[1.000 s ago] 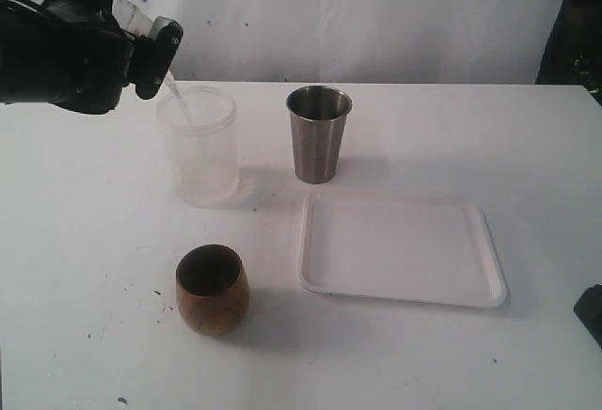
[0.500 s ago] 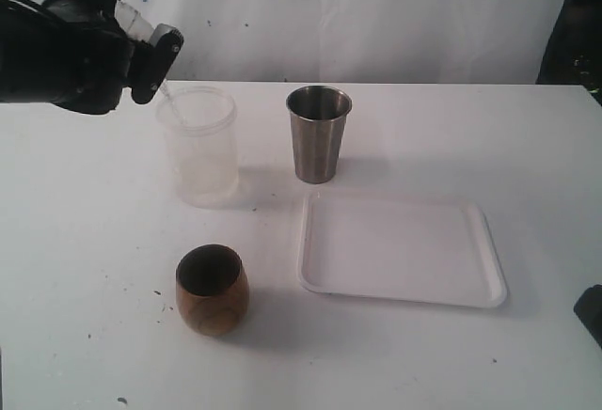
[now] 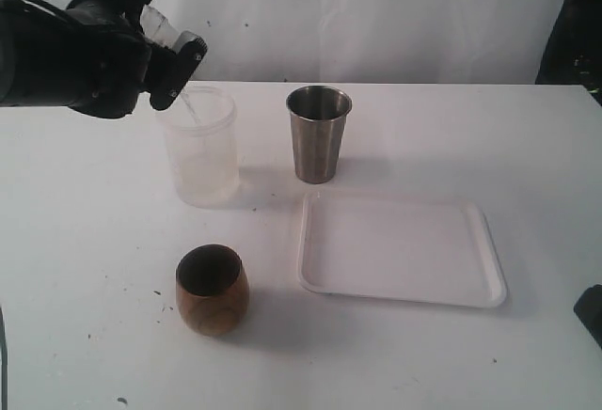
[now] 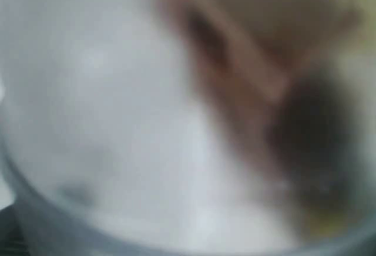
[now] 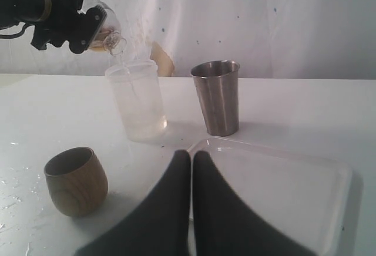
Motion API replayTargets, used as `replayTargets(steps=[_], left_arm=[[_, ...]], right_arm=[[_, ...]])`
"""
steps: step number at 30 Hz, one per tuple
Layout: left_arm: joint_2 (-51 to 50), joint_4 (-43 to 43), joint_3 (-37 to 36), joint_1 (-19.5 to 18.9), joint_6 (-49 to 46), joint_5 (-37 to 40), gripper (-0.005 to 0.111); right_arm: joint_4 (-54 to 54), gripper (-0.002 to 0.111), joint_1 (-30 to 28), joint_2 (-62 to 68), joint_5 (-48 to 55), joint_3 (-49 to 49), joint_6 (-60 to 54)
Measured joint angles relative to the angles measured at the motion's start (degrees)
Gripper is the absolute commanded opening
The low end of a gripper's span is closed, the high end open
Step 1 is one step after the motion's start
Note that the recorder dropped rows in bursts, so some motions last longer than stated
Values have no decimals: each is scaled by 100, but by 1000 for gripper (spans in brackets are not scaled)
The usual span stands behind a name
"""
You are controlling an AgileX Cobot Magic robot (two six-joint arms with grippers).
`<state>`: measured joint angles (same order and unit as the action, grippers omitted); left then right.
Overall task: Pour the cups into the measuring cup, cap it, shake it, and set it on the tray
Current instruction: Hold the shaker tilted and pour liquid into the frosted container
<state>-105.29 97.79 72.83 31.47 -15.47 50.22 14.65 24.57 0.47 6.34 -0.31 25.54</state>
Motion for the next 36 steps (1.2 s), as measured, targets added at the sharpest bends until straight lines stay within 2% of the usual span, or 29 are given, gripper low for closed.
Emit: replayTargets(steps=[8,25,36], left_arm=[[0,10,0,0,-422,0,0],[0,10,13,0,-444,0,0],[0,25,448,0,-444,21,0]], right_arm=[[0,1,0,0,0,0,0],[0,1,0,0,0,0,-21],[0,1,0,0,0,0,-34]])
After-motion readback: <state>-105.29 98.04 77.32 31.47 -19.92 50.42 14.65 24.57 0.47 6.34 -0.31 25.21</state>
